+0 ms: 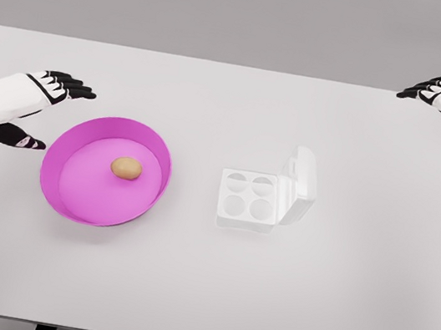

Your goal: Pack egg into the box and close the box lid

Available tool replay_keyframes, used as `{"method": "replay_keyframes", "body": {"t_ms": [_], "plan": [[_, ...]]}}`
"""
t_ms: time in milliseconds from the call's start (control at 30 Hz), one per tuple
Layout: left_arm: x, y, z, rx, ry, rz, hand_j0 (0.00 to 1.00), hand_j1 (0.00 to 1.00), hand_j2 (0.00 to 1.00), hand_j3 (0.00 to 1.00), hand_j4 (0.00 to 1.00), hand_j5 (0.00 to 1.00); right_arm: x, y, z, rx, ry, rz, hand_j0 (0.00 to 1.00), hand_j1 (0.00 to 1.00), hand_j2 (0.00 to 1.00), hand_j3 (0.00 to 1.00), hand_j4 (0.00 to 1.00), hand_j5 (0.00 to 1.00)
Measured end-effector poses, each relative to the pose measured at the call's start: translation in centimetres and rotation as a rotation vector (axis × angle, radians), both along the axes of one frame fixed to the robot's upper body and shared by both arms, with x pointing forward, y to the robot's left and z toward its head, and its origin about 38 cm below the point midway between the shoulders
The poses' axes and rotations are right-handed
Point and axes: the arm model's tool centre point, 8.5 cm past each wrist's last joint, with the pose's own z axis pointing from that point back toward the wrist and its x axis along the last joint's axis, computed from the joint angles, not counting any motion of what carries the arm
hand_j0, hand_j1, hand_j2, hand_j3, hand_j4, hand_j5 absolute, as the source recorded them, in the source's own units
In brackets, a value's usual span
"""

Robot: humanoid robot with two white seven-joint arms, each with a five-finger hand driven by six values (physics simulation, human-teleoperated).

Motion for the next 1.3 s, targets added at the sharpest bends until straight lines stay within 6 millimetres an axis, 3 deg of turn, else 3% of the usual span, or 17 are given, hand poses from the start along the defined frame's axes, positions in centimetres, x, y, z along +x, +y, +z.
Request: {"method": "replay_keyframes", "body": {"t_ms": [133, 300, 333, 533, 700, 967, 1167, 1300], "plan": [[0.0, 0.0, -0.1, 0.002, 0.003, -0.001, 1.00, 1.00, 1.00, 1.00, 1.00, 1.00, 0.1, 0.1, 0.5, -0.003, -0.008, 0.004, 1.00, 1.00, 1.00, 1.00, 1.00, 1.00], [-0.4, -0.8, -0.3, 0.049, 0.053, -0.043, 1.00, 1.00, 1.00, 1.00, 1.00, 1.00, 0.0, 0.3, -0.2, -0.004, 0.005, 0.008, 1.00, 1.00, 1.00, 1.00, 1.00, 1.00], [-0.6, -1.2, -0.3, 0.054, 0.064, -0.058, 1.00, 1.00, 1.00, 1.00, 1.00, 1.00, -0.2, 0.4, -1.0, -0.005, 0.024, 0.009, 1.00, 1.00, 1.00, 1.00, 1.00, 1.00], [-1.5, -3.1, 0.3, 0.083, 0.127, -0.150, 0.96, 0.96, 0.96, 0.96, 0.96, 0.96, 0.3, 4.9, -3.0, 0.003, 0.075, 0.100, 1.00, 1.00, 1.00, 1.00, 1.00, 1.00], [-2.2, -4.5, 1.0, 0.076, 0.133, -0.208, 0.95, 0.95, 0.95, 0.95, 0.95, 0.95, -0.2, 6.9, -3.0, -0.004, 0.074, 0.162, 1.00, 1.00, 1.00, 1.00, 1.00, 1.00], [-2.6, -6.5, 1.1, 0.043, 0.114, -0.257, 0.89, 0.89, 0.89, 0.89, 0.89, 0.89, -0.7, 5.9, -2.4, -0.022, 0.069, 0.153, 1.00, 1.00, 1.00, 1.00, 1.00, 1.00], [-2.6, -7.5, 0.2, 0.031, 0.132, -0.276, 0.84, 0.84, 0.84, 0.84, 0.84, 0.84, -2.8, 1.9, -4.1, -0.074, 0.132, 0.085, 1.00, 1.00, 1.00, 1.00, 1.00, 1.00], [-1.9, -7.7, 0.3, 0.026, 0.129, -0.274, 0.84, 0.84, 0.84, 0.84, 0.84, 0.84, -3.3, 2.3, -3.9, -0.115, 0.123, 0.112, 1.00, 1.00, 1.00, 1.00, 1.00, 1.00]]}}
